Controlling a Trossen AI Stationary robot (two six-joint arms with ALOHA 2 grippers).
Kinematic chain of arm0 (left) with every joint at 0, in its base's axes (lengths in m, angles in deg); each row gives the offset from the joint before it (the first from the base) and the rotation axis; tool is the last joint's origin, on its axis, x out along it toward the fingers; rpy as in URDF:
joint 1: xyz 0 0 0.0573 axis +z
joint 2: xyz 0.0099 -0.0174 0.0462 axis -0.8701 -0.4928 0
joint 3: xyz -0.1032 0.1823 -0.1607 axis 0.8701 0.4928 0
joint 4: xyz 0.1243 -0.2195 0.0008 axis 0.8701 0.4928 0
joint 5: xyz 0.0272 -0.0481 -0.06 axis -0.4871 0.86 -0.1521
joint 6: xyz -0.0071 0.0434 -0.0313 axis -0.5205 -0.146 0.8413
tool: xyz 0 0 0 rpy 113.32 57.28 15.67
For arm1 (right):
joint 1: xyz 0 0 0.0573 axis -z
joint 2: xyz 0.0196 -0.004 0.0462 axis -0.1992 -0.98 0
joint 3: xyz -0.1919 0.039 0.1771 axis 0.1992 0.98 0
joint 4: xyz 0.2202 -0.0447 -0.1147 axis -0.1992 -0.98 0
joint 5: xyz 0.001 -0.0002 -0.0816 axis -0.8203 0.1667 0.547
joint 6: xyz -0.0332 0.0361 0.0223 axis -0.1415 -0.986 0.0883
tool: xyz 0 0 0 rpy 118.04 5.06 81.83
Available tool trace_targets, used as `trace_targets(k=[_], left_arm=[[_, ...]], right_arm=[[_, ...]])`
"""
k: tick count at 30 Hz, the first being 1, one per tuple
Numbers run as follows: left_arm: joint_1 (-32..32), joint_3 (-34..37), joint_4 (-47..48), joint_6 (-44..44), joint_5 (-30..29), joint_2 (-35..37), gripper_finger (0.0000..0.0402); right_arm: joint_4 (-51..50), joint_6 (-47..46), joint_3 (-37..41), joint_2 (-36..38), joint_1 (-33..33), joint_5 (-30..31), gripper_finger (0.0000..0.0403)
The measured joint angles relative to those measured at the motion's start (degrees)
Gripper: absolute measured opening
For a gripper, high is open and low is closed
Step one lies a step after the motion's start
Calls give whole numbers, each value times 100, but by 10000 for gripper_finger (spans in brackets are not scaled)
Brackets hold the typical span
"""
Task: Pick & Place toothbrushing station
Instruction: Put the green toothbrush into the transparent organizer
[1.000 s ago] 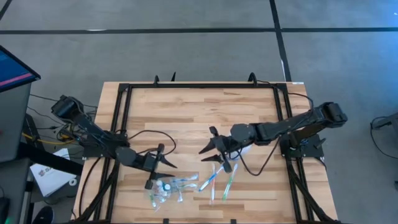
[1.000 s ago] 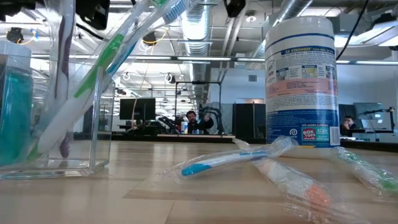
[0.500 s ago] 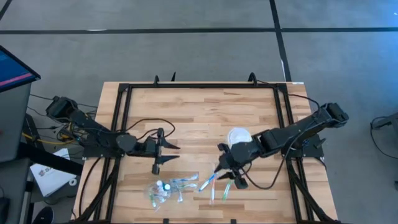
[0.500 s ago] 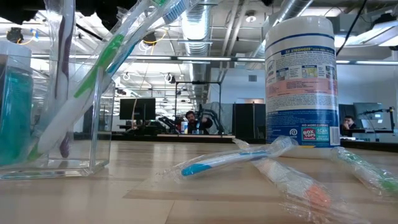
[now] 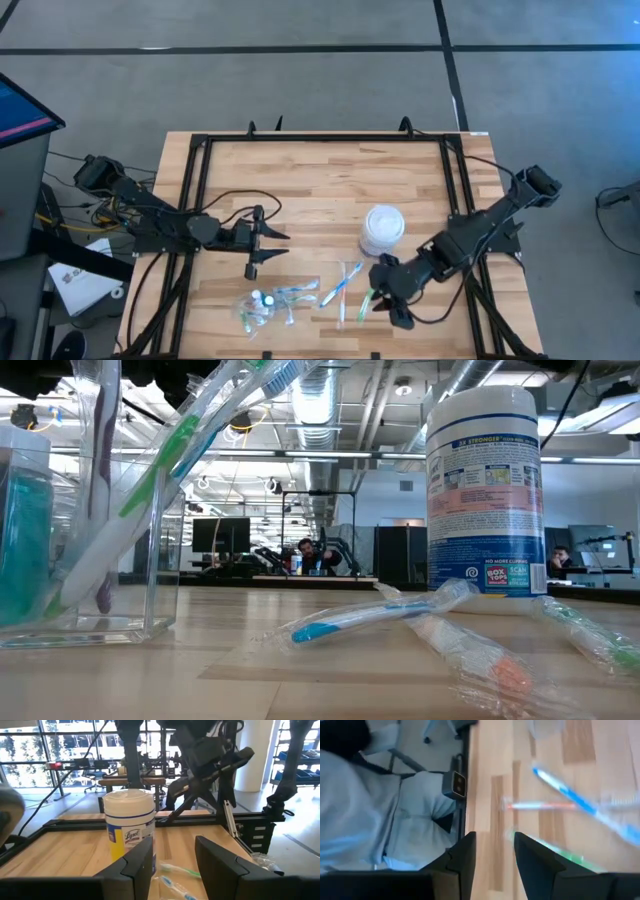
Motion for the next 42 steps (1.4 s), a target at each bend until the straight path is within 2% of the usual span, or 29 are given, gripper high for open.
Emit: trace_targets(k=[11, 18, 27, 32, 38, 42], left_arm=[[0, 0, -1, 178, 2, -2, 140], [0, 0, -1, 244, 234, -2, 140], [0, 0, 1, 350, 376, -2, 140], [0, 0, -1, 348, 385, -2, 140], [5, 0, -21, 256, 393, -2, 140], [9, 0, -37, 249, 393, -2, 140]], right_arm=[[8, -2856, 514, -161, -681, 1216, 104], [133, -4218, 577, -868, -827, 1829, 102], [555, -4888, 579, -1871, -781, 1909, 102], [687, -4989, 579, -1954, -797, 2040, 102], [638, -5648, 577, -1952, -939, 2187, 102], [596, -6105, 577, -1952, -1073, 2511, 102]])
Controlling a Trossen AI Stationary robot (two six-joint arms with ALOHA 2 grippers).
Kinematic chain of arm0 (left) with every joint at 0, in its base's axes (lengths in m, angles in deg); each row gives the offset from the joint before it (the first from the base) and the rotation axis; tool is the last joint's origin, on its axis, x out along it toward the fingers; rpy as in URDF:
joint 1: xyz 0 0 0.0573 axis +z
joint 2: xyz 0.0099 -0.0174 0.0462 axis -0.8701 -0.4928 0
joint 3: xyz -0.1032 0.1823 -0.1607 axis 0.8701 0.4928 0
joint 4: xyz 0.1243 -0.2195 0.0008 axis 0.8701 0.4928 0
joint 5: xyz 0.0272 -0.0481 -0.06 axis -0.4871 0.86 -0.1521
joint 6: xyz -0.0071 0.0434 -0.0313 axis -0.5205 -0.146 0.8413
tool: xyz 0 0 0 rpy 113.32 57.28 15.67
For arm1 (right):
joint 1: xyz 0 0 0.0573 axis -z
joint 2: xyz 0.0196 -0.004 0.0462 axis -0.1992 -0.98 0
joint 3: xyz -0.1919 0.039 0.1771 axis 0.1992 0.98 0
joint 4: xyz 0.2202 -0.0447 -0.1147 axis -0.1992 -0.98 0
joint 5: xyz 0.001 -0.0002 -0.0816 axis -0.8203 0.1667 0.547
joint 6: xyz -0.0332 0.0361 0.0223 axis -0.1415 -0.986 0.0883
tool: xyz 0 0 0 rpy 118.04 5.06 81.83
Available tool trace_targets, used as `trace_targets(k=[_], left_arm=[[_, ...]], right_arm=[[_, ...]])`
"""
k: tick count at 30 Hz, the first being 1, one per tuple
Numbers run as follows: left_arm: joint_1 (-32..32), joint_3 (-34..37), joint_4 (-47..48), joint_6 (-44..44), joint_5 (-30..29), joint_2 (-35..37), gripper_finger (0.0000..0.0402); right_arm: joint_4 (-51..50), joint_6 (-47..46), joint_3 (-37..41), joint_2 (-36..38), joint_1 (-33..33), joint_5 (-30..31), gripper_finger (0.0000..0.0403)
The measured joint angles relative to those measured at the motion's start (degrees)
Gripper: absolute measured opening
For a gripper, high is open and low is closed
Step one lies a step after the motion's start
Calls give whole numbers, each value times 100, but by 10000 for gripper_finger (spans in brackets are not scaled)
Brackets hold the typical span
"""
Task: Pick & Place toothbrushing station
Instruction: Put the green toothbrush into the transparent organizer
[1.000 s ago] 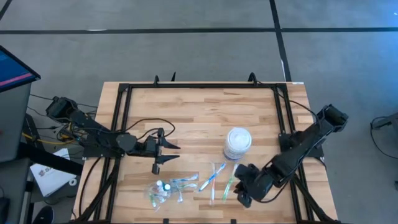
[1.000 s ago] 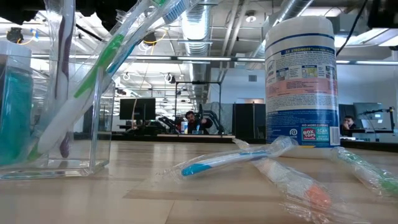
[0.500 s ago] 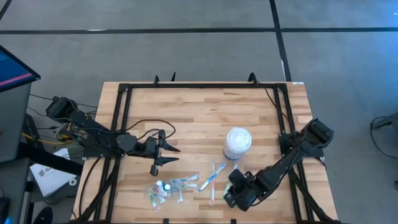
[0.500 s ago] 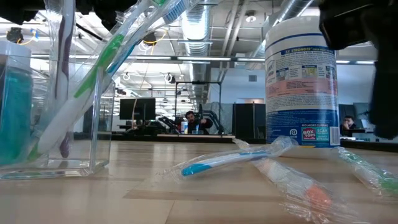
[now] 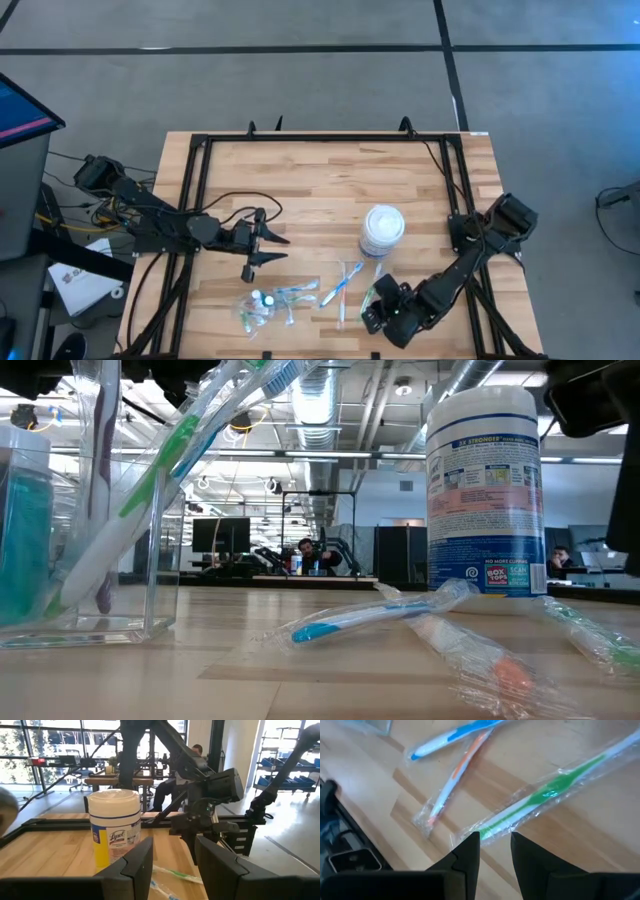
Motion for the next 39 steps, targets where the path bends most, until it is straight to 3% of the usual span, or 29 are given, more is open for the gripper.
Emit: trace_targets(k=[13, 18, 39], left_arm=[[50, -13, -126, -85, -19, 106, 140], [25, -13, -123, 27, -17, 120, 140], [22, -12, -106, 204, -7, 120, 140]], right_arm=[[-717, -1677, -10, -293, -24, 564, 102], [-734, -1897, -10, -376, -7, 1003, 102], [-912, -2140, -2, -480, 271, 532, 102]])
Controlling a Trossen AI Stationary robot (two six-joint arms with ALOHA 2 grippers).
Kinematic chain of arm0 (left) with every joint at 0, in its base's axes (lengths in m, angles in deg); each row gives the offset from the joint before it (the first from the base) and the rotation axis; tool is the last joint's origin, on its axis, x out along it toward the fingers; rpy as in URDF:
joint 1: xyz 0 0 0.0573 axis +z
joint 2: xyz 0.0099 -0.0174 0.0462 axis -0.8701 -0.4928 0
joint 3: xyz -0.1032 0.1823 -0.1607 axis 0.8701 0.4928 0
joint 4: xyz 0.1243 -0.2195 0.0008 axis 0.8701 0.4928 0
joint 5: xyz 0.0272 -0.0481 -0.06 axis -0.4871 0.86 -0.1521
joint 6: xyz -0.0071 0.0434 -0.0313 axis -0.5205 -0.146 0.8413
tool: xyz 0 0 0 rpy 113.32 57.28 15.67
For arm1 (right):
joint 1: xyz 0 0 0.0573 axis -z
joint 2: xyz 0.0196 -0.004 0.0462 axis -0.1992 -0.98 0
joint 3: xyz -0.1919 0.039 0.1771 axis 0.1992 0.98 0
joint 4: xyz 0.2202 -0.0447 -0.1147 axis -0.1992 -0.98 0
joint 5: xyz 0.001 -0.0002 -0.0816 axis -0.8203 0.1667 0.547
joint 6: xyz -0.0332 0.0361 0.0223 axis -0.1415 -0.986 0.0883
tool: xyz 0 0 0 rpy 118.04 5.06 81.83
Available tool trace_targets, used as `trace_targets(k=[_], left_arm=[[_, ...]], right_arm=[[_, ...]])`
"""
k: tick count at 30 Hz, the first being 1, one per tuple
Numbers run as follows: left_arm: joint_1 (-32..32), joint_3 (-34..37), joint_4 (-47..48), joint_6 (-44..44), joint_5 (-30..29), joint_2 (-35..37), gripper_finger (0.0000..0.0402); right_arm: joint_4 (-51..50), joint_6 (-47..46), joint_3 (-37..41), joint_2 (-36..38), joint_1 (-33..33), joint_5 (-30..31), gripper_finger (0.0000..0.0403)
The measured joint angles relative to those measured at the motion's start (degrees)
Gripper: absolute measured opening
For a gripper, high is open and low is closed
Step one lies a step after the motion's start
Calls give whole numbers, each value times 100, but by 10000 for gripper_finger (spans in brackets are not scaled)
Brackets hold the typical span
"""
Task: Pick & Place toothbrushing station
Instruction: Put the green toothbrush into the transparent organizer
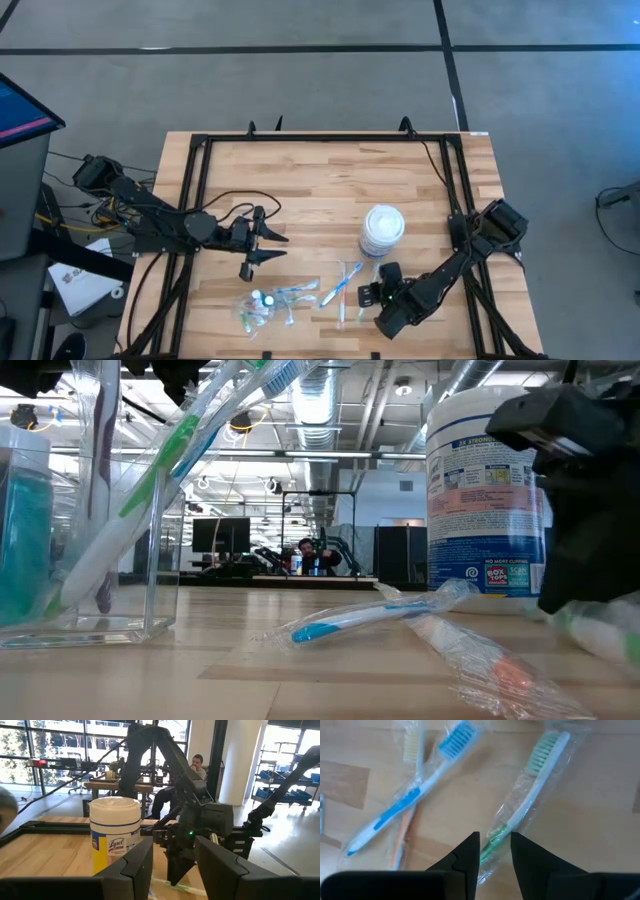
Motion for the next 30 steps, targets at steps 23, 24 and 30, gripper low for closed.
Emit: trace_targets(k=[23, 24, 30], left_arm=[[0, 1, 47, 4, -4, 0, 140], [0, 1, 48, 4, -4, 0, 140], [0, 1, 63, 4, -4, 0, 140]], right_arm=[[-182, 223, -15, -53, 229, -1319, 21], [-180, 250, -15, -54, 211, -1314, 14], [-345, 373, -128, -81, 158, -1307, 9]])
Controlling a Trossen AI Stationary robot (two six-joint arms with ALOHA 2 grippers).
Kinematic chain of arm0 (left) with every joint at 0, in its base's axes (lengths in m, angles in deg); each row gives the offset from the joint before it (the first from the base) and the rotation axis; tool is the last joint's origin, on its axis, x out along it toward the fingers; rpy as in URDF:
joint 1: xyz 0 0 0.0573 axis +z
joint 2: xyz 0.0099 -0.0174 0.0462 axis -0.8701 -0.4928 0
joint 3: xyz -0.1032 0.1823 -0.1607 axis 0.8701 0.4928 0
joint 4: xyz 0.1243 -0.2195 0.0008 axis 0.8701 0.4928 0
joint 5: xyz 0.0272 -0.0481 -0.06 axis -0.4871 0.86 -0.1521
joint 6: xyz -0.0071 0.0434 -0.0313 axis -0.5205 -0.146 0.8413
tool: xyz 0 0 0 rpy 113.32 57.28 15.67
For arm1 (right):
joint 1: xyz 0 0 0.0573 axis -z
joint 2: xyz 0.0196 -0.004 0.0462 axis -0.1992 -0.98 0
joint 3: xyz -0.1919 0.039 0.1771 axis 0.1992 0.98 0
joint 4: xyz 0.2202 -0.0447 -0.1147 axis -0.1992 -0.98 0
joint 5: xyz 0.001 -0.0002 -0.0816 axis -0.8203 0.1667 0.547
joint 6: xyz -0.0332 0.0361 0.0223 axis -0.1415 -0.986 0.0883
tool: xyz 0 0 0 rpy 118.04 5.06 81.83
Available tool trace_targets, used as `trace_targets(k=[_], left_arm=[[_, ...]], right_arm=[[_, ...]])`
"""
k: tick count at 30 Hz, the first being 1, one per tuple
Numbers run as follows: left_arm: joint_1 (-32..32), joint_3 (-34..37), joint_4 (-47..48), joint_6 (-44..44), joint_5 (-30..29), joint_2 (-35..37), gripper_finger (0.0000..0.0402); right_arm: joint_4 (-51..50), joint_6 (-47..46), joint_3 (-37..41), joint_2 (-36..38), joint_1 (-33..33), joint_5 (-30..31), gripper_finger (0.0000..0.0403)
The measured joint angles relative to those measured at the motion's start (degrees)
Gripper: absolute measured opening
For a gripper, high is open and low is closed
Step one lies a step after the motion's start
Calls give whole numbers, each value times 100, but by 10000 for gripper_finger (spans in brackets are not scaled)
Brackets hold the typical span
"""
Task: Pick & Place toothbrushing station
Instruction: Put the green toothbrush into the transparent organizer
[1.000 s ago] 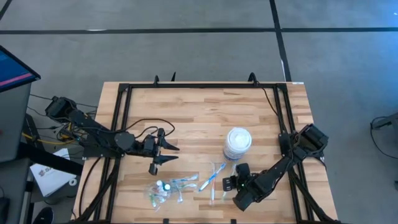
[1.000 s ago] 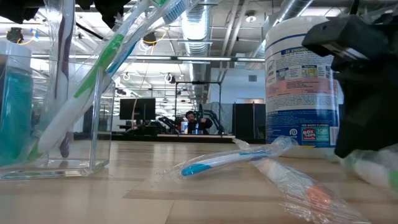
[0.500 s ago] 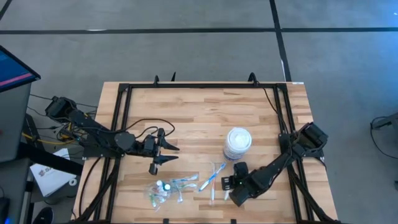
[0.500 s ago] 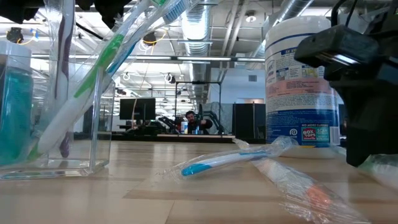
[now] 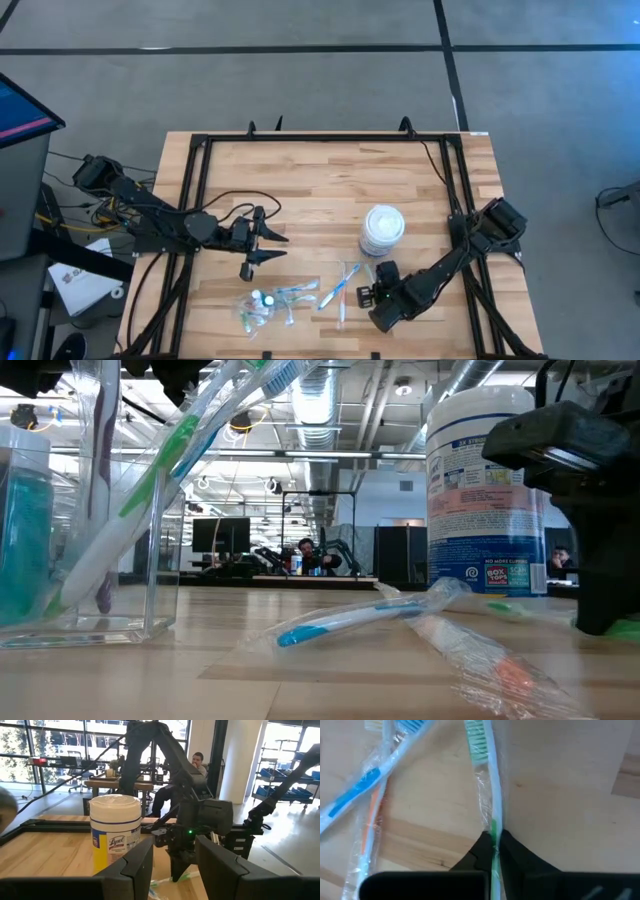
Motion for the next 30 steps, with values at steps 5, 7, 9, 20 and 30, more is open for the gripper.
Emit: trace_targets(k=[5, 7, 9, 20, 30], left_arm=[[0, 0, 0, 0, 2, 0, 140], [0, 0, 2, 0, 2, 0, 140], [0, 0, 1, 0, 3, 0, 140], [1, 0, 2, 0, 3, 0, 140], [0, 0, -7, 0, 2, 0, 140]], right_arm=[[-924, 138, -454, -44, -53, -290, 4], [-1228, 200, -682, -61, -66, -310, 4], [-1420, 283, -882, -39, -93, -216, 3], [-1730, 744, -1542, -31, -299, 887, 1], [-1762, 1797, -2304, -14, -291, 2035, 0]])
